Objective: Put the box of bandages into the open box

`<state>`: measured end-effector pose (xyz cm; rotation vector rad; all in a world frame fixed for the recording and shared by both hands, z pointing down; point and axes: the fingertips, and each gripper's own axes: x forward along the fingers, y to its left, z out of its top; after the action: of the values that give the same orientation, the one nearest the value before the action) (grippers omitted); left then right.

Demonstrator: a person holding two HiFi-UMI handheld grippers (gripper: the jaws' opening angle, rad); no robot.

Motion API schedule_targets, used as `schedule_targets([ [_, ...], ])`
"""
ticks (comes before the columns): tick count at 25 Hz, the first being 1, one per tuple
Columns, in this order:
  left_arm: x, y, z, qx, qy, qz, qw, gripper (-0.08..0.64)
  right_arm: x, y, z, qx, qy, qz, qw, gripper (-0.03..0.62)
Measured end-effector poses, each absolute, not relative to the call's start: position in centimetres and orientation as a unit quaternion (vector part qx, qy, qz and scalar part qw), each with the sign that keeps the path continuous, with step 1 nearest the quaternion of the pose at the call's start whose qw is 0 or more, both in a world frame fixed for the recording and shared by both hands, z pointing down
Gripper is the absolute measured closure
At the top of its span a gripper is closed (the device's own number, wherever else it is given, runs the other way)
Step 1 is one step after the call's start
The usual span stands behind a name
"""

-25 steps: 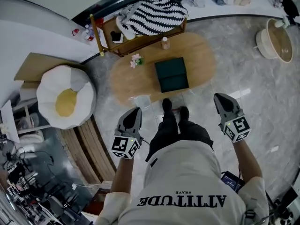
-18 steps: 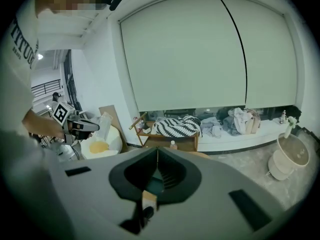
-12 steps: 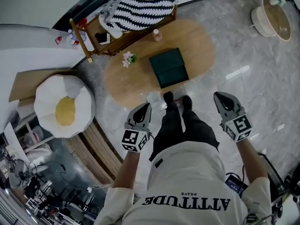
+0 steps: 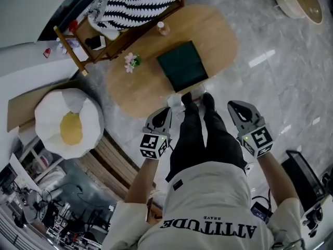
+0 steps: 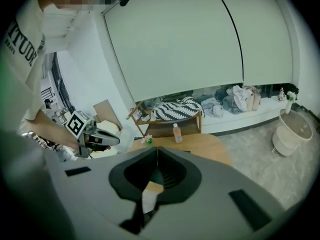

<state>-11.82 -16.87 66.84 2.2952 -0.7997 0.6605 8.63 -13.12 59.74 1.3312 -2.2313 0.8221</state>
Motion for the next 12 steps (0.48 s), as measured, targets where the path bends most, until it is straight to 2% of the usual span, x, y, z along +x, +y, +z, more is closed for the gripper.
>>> schedule_targets([
  [12, -9.7, -18.7, 78.2, 0.861, -0.254, 0.310, 0.315, 0.538, 7.6, -13.8, 67.7, 0.494, -0.768, 0.363, 0.186, 0.572],
])
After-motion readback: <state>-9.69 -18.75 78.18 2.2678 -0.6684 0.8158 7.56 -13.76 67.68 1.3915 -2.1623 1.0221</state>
